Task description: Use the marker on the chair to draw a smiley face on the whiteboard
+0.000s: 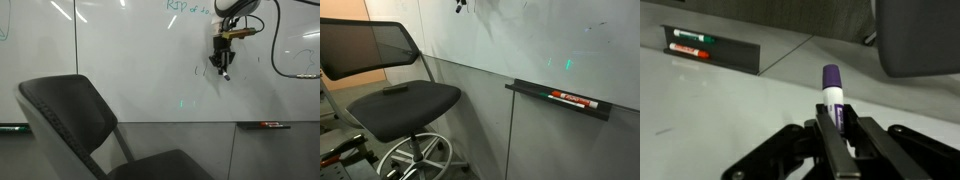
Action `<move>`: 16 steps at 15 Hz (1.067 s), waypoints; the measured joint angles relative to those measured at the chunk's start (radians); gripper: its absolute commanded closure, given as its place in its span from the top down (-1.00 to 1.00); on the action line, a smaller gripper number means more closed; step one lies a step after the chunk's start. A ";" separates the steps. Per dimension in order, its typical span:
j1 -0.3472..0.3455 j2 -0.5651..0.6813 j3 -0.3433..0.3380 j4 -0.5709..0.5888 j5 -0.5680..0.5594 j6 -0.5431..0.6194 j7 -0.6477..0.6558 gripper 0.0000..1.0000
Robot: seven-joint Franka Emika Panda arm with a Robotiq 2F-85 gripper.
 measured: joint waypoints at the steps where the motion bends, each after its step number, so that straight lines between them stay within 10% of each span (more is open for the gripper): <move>1: 0.000 -0.043 0.005 -0.040 0.041 -0.044 0.000 -0.87; 8: 0.000 -0.343 0.030 -0.302 0.269 -0.296 0.000 -0.87; 16: 0.001 -0.397 0.081 -0.494 0.355 -0.253 -0.024 -0.87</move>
